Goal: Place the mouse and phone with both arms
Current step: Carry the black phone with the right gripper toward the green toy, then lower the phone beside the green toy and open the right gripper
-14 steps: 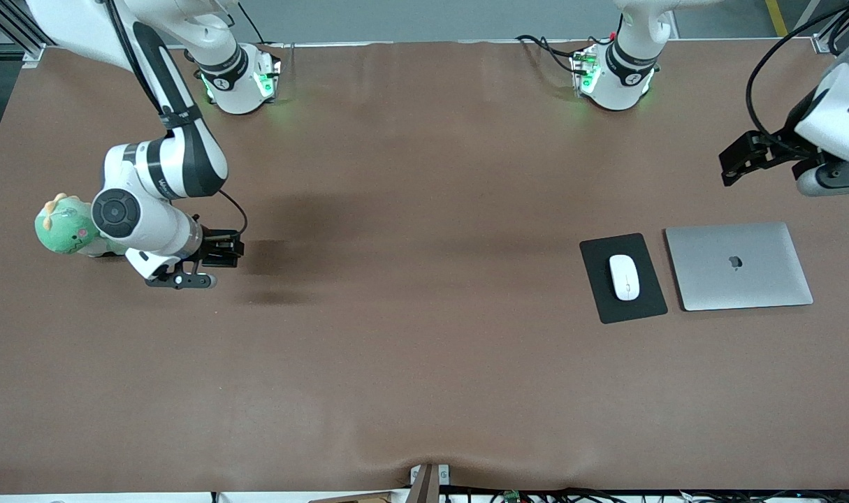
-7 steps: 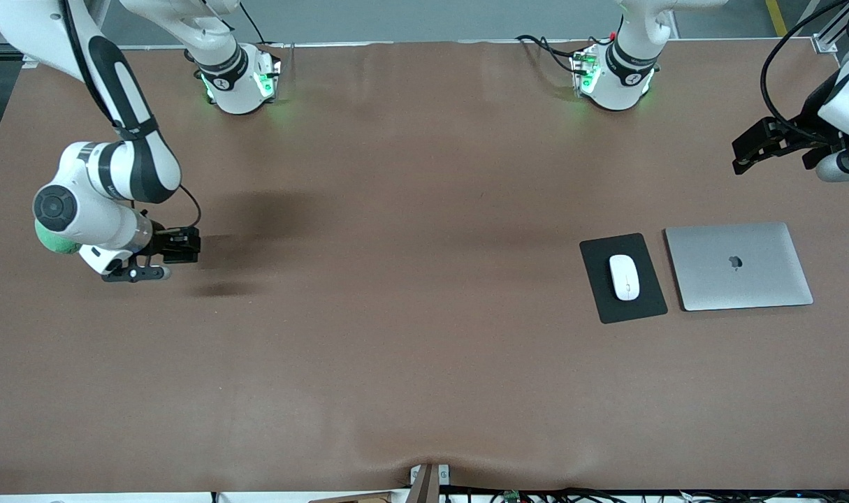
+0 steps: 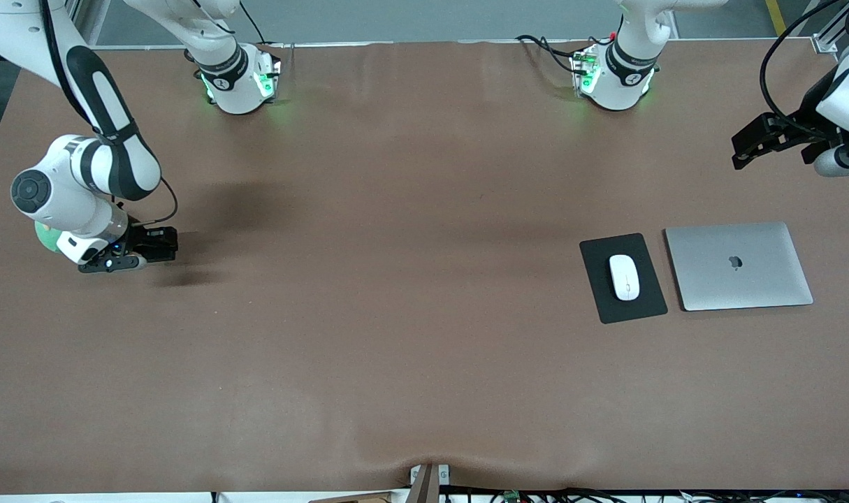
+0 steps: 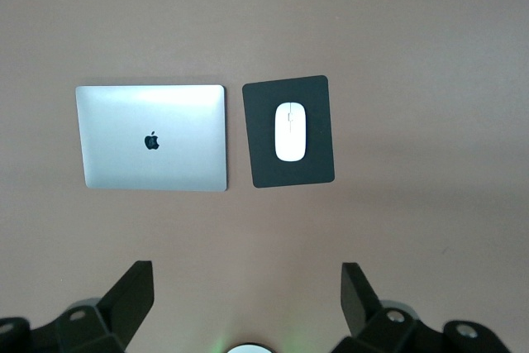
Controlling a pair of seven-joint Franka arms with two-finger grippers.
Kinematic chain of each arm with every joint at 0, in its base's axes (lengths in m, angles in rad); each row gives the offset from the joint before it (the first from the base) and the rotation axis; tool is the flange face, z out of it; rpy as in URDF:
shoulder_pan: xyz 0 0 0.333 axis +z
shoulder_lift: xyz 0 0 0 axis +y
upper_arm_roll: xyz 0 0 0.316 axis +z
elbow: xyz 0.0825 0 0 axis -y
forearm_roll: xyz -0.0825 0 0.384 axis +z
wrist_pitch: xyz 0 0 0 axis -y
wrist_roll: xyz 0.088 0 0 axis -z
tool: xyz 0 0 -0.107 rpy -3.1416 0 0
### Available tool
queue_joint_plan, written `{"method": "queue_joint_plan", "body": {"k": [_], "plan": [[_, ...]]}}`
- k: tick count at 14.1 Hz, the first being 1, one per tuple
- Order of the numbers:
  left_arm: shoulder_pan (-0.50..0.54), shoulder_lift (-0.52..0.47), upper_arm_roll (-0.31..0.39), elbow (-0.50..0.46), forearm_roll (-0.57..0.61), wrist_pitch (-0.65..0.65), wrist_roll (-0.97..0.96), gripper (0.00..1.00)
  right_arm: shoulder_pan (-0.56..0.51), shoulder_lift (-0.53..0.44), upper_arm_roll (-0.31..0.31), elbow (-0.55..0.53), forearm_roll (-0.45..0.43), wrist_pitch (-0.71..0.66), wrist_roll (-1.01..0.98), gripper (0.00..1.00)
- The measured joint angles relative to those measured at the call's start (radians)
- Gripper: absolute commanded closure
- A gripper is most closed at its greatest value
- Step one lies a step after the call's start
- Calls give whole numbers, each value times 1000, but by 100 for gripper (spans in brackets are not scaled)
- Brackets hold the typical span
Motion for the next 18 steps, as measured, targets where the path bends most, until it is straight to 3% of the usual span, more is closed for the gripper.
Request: {"method": "queue_joint_plan", "body": {"k": [4, 13, 14, 15, 16, 18], "plan": [[1, -1, 1, -6, 0, 7, 0, 0, -9, 82, 5, -29, 0, 141, -7, 100], [1, -55, 2, -86, 0, 69, 0, 0, -10, 80, 8, -34, 0, 138, 75, 100], [1, -55, 2, -86, 0, 70, 0, 0, -10, 79, 9, -36, 0, 138, 90, 83], [1, -55, 2, -87, 0, 71, 0, 0, -10, 79, 9, -37, 0, 138, 95, 5], [1, -55, 2, -88, 0, 71, 0, 0, -10, 79, 9, -37, 0, 138, 95, 0], [1, -55, 2, -91, 0, 71, 0, 0, -8, 80, 17, -36, 0, 114, 95, 0]]}}
